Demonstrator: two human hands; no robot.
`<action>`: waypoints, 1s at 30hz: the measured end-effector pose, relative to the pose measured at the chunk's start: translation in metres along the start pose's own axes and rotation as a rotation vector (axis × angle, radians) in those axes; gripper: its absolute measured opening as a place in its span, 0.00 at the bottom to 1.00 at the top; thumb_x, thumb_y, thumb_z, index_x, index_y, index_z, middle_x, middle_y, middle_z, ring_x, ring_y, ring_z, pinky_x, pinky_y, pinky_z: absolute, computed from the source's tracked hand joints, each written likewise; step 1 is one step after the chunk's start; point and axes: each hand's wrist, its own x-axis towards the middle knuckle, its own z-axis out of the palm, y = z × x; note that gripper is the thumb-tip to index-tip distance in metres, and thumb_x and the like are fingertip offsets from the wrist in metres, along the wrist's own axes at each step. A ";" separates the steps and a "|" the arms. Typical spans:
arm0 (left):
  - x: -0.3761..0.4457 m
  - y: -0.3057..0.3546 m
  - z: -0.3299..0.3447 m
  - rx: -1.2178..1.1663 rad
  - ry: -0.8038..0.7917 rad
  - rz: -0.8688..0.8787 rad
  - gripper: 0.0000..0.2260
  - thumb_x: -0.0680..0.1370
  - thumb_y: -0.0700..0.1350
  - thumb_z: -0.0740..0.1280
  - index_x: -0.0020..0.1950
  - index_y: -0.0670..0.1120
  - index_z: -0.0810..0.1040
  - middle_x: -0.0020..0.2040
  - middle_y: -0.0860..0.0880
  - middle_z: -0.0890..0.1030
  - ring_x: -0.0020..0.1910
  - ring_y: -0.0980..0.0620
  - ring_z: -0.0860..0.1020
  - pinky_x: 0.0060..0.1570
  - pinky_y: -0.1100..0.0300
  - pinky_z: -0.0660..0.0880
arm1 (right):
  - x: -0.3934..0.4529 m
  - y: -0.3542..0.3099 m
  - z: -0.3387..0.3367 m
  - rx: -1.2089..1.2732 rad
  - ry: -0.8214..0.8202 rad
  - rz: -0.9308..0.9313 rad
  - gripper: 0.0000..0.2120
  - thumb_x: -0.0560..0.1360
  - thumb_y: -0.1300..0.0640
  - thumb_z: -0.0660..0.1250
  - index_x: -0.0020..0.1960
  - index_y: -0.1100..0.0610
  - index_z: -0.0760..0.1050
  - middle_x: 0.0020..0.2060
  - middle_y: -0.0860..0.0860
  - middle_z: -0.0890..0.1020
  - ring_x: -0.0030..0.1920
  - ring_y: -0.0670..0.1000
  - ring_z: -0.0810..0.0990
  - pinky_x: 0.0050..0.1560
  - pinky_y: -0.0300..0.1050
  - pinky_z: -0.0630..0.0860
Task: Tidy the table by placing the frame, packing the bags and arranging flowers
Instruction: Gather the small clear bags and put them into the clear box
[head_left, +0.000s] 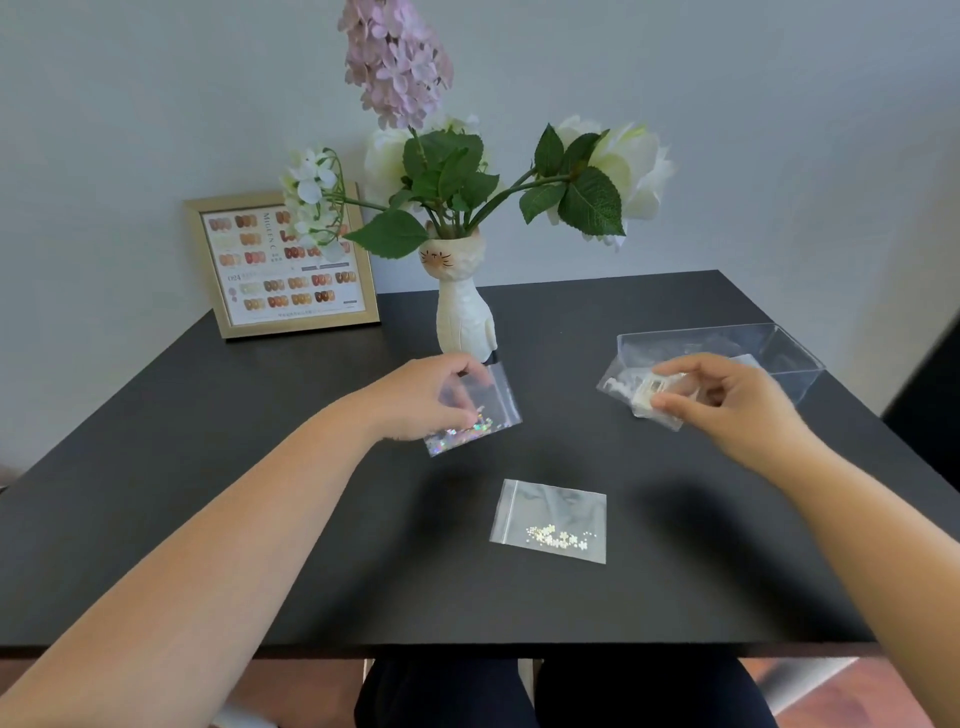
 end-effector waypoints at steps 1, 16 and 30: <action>0.005 0.009 0.001 -0.003 0.015 0.031 0.16 0.78 0.45 0.71 0.63 0.59 0.73 0.48 0.59 0.84 0.45 0.60 0.79 0.46 0.60 0.74 | 0.006 0.003 -0.007 -0.006 0.063 0.003 0.08 0.74 0.56 0.73 0.46 0.42 0.79 0.36 0.45 0.81 0.28 0.45 0.69 0.31 0.29 0.68; 0.100 0.139 0.053 -0.029 0.308 0.482 0.22 0.77 0.39 0.71 0.68 0.52 0.71 0.54 0.52 0.77 0.41 0.55 0.82 0.43 0.70 0.72 | 0.056 0.055 -0.079 -0.513 0.087 0.114 0.17 0.77 0.61 0.60 0.61 0.49 0.78 0.35 0.46 0.77 0.44 0.55 0.77 0.48 0.47 0.74; 0.152 0.158 0.103 0.023 0.210 0.306 0.13 0.82 0.43 0.61 0.66 0.46 0.77 0.64 0.49 0.78 0.62 0.49 0.75 0.63 0.50 0.73 | 0.041 0.073 -0.080 -0.580 0.269 0.197 0.17 0.79 0.53 0.57 0.61 0.42 0.78 0.62 0.45 0.73 0.66 0.53 0.61 0.61 0.45 0.52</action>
